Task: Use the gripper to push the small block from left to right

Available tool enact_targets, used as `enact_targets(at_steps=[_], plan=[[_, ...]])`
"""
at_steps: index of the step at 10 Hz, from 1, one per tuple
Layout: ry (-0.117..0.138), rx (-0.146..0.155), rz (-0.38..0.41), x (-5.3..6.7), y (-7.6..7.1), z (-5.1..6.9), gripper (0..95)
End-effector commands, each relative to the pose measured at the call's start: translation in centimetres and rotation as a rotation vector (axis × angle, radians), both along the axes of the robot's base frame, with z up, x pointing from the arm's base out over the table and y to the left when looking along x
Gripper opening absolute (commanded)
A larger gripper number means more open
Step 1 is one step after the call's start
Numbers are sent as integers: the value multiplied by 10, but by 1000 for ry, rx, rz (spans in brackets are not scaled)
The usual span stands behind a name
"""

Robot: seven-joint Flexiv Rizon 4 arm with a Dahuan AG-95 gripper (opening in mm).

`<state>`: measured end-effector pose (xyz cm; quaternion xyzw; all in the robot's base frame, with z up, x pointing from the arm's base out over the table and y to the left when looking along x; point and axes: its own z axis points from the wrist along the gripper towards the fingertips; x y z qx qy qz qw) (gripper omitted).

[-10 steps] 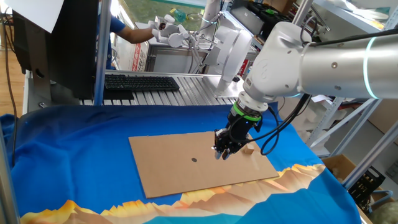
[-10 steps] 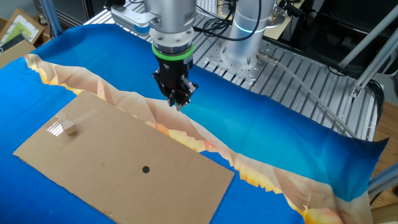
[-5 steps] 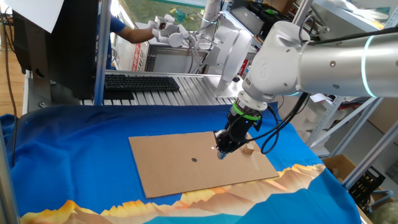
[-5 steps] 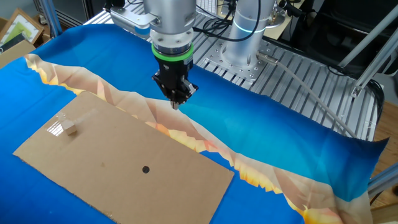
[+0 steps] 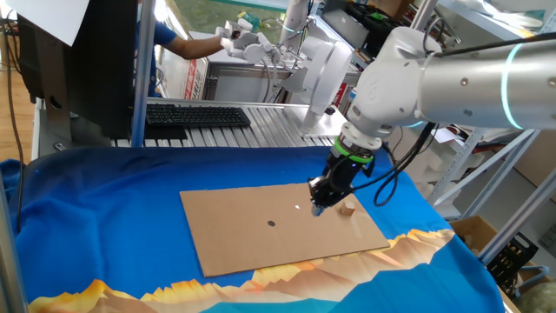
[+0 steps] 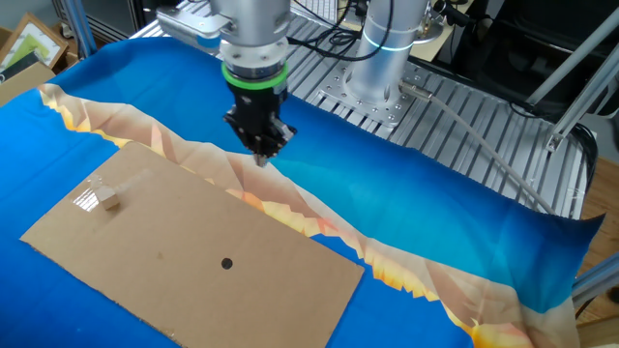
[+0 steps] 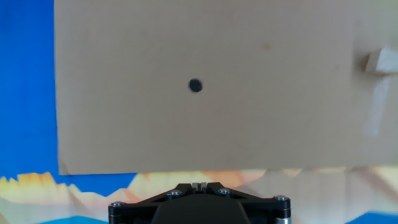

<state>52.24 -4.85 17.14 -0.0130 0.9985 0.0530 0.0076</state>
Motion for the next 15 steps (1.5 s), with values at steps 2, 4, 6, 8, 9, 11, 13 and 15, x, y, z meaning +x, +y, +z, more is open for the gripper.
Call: enact_targets(at_steps=[2,4,6,8,9,11,13,15], plan=[[-12,-6,135,23,-40,11,0],[-10,-7,166,33,-65,21,0],[-20,-35,155,34,-78,24,0],[-43,-50,107,35,-90,26,0],[-56,-105,112,36,-90,25,0],[-43,-77,86,37,-90,23,0],[-23,-70,72,37,-90,23,0],[5,-46,58,37,-90,23,0]])
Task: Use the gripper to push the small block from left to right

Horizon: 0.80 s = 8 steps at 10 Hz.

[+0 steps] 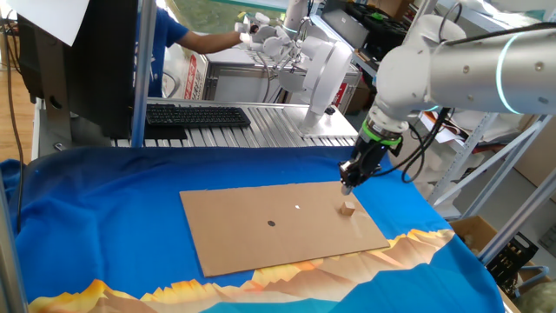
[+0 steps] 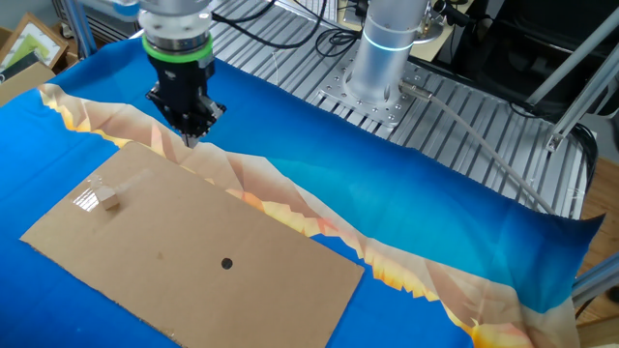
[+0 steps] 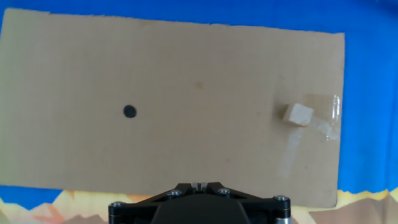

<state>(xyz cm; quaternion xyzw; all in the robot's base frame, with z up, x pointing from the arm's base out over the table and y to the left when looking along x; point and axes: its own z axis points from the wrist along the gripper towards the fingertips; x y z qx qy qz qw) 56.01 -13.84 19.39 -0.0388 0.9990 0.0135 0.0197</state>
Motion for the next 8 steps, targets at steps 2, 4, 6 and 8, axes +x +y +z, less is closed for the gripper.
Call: enact_targets(at_steps=[2,4,6,8], plan=[[31,43,19,-1,0,0,0],[49,34,27,-1,0,0,0],[81,46,36,-1,0,0,0],[84,4,10,-1,0,0,0]])
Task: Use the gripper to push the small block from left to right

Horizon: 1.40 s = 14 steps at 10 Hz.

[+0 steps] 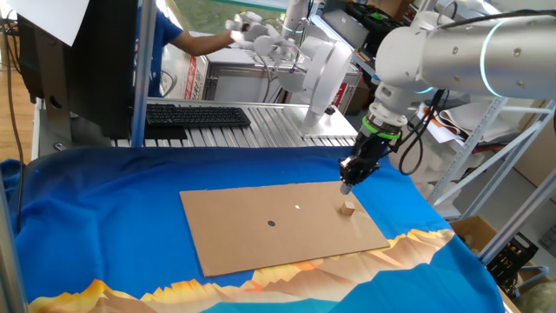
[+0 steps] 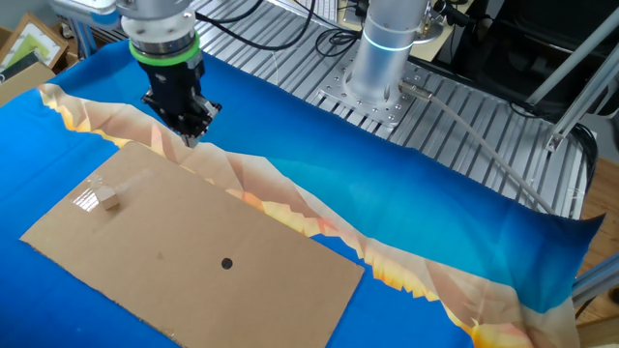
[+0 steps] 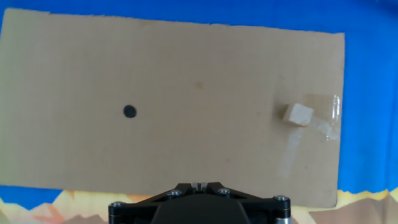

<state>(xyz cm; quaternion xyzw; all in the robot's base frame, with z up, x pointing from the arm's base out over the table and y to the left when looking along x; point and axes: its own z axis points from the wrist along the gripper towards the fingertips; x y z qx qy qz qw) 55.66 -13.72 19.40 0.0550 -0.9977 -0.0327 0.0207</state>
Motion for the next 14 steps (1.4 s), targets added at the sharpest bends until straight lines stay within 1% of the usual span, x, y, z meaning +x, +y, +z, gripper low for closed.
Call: enact_targets(at_steps=[1,2,3,4,5,6,7,9,10,11,12,14], plan=[[3,-54,-38,3,-1,0,0],[5,-79,-63,3,-1,0,0],[5,-82,-102,3,-1,0,0],[-4,-83,-137,3,-1,0,0],[-20,-80,-160,3,-1,0,0],[-22,-72,-162,3,-1,0,0],[-28,-71,-164,3,-1,0,0],[-24,-70,-167,4,-1,1,0],[-17,-87,-160,6,-2,2,0],[-18,-95,-158,7,-3,2,0],[-26,-116,-153,9,-3,3,0],[-30,-118,-150,11,-4,4,0]])
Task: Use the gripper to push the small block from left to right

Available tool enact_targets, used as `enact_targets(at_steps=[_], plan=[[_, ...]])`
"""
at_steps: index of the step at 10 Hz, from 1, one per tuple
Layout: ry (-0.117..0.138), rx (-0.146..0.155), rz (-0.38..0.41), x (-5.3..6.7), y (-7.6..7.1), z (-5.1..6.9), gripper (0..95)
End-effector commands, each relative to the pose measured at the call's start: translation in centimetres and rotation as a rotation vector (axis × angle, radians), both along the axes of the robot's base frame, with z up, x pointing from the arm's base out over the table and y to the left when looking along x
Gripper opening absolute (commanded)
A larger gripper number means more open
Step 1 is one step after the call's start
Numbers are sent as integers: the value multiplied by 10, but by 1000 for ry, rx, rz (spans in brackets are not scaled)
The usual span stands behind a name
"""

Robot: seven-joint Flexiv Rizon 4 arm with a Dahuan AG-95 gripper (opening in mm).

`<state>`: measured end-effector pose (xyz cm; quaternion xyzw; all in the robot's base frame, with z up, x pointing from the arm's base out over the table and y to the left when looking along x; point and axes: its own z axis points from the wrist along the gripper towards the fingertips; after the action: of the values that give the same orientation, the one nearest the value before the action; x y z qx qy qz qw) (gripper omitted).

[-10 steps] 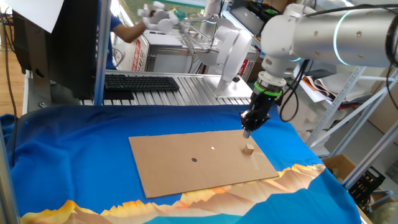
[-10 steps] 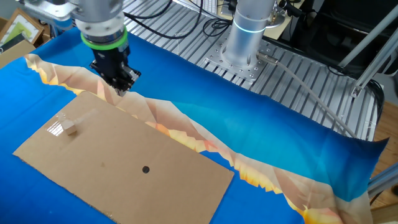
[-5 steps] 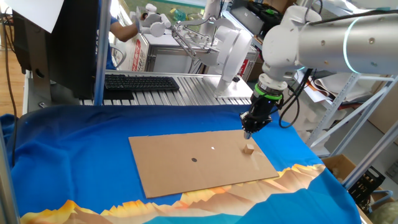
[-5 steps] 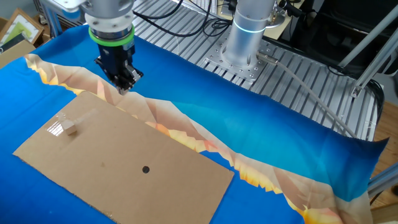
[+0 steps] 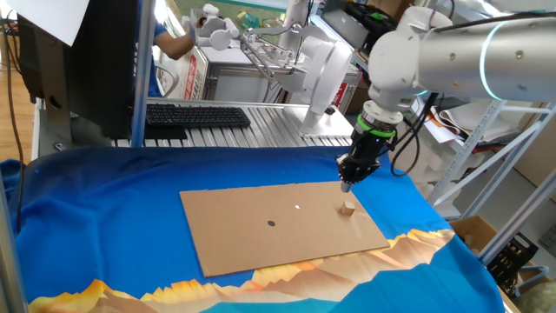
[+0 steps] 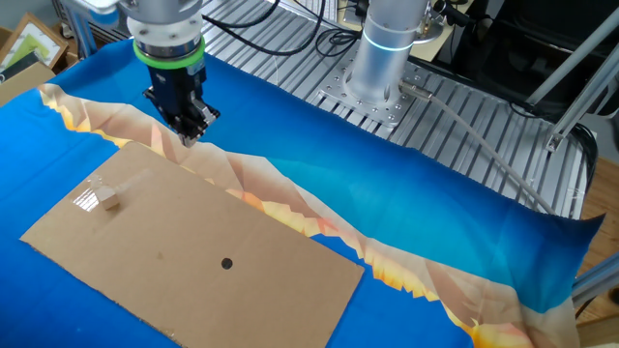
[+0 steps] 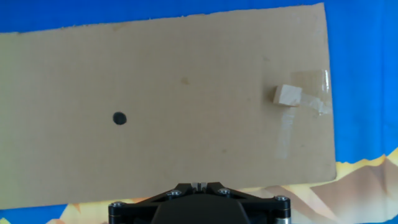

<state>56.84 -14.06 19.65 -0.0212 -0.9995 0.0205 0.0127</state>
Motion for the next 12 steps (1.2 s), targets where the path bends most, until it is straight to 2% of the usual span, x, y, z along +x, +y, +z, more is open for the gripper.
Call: enact_targets(at_steps=[1,3,4,6,8,12], plan=[[-14,-8,8,1,-2,2,0],[-20,-10,48,16,-19,9,0],[-28,-9,79,27,-41,11,0],[-32,-1,107,40,-78,5,0],[-37,6,124,49,-113,-4,0],[-45,11,154,61,-162,-5,0]])
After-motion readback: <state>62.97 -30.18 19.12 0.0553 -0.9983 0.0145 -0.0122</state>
